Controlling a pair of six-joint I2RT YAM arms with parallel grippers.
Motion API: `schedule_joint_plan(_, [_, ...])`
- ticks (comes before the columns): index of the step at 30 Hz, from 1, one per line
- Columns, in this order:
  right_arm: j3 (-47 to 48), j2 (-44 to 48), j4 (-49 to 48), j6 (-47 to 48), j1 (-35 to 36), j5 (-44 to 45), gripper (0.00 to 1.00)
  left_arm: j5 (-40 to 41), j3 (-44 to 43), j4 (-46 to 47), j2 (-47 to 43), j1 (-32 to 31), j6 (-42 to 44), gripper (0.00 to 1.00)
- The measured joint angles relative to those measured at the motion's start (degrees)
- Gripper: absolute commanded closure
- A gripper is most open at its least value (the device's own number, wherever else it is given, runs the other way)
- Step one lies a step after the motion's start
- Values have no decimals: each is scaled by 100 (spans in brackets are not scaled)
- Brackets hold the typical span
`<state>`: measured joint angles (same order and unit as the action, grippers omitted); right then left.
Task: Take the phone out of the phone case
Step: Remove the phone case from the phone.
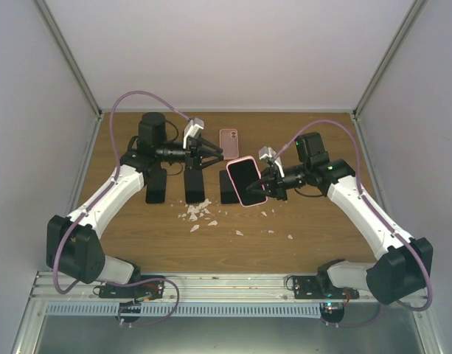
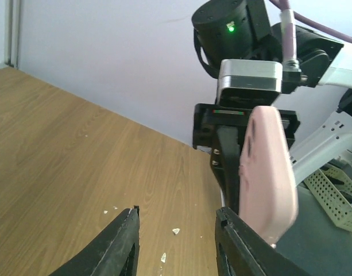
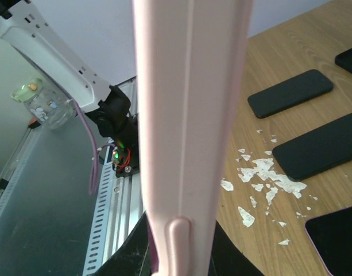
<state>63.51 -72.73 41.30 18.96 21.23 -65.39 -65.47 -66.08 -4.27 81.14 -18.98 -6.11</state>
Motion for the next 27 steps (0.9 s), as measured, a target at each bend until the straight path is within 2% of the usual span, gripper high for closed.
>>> schedule_joint_plan(20, [-85,-13,-232,-297,-13,225,99,-181,-24,-83,-13,-256,199,60])
schedule_joint_plan(27, [-87,-11,-236,-293,-13,72,99,-538,-17,238,59,-227,-140,58])
